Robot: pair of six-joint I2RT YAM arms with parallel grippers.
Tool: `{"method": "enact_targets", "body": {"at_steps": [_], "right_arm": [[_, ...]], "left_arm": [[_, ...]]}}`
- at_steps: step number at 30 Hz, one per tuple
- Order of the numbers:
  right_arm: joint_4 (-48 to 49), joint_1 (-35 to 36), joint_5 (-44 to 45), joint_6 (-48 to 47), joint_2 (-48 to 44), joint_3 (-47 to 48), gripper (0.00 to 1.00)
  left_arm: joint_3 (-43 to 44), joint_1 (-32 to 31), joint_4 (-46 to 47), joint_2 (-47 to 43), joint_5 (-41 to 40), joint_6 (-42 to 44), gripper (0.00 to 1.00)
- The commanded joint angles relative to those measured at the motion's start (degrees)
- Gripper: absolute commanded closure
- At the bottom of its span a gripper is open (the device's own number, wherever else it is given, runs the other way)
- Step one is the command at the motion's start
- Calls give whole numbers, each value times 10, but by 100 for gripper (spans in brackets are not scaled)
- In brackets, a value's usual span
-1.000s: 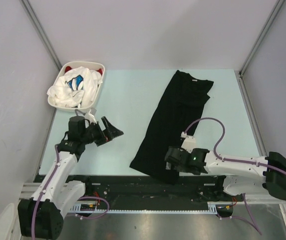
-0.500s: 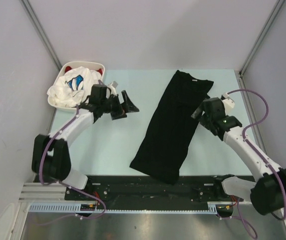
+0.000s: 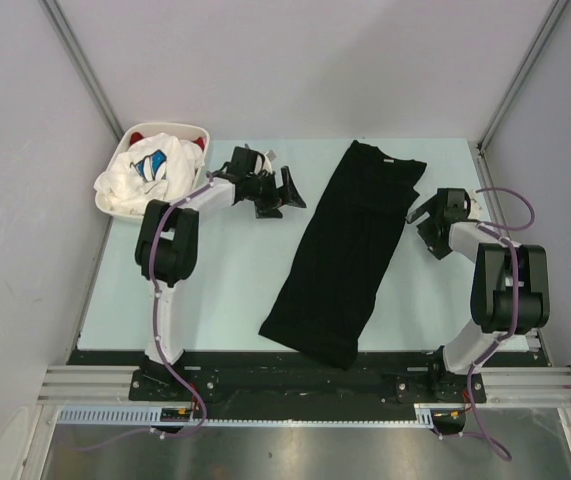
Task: Fold and stack the t-shirts
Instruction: Fold the tshirt
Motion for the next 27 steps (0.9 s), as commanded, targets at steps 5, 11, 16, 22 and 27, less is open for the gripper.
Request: {"method": "enact_targets", "body": {"at_steps": [5,11,16,22,27], "right_arm": [[166,-22,-48,4,82,65,0],[201,-22,-109,37,176,119,1],[200,0,-119,41,234,157,3],[152,25,-122,38,284,229,32],[111,49,-109,27,319,275,87]], "left_arm": [[125,-1,-15,87,48,9,0],[172,-1,-4,134,70,-14,0],[173,-2,10,153,74,-28,0],[167,0,6,150,72,-28,0],[149,4,7,132,71,-28,0]]}}
